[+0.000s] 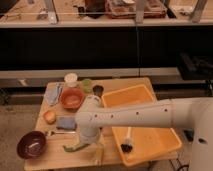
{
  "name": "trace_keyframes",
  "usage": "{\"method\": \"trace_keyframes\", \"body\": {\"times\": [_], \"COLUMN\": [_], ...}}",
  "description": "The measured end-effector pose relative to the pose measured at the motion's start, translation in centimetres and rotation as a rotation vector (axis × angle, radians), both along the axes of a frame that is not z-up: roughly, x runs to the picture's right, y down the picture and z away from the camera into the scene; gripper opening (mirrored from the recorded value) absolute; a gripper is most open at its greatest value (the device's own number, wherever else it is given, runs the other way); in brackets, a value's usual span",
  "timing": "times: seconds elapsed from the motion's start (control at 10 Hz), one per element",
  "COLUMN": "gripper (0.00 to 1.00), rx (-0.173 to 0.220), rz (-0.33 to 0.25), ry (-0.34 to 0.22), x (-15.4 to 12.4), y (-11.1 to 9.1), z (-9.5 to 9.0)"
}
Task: Place banana in tray
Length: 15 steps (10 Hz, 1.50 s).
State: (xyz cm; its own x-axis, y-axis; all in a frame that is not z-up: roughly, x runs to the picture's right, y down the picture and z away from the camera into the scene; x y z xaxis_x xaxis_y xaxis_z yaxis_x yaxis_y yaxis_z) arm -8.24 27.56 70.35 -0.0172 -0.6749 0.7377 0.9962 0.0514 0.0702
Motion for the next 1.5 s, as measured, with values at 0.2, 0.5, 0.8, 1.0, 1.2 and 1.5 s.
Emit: {"method": "trace_keyframes", "body": {"times": [0.2, 0.5, 0.8, 1.0, 1.2, 1.5], "gripper": [0.8, 0.8, 0.8, 0.8, 0.75, 0.5], "rx": [0.01, 0.039, 0.077, 0.086, 0.093, 0.096], "rz": [0.02, 0.051, 0.098, 0.109, 0.12, 0.131], "ry": [0.056, 0.114, 0.166, 0.178, 0.185, 0.18], "x": [0.6, 1.6, 3.7, 4.1, 4.5, 4.4], "y": [1.4, 2.5, 3.4, 3.8, 3.7, 3.5], "z": [1.1, 2.5, 4.0, 4.8, 5.4, 6.0]}}
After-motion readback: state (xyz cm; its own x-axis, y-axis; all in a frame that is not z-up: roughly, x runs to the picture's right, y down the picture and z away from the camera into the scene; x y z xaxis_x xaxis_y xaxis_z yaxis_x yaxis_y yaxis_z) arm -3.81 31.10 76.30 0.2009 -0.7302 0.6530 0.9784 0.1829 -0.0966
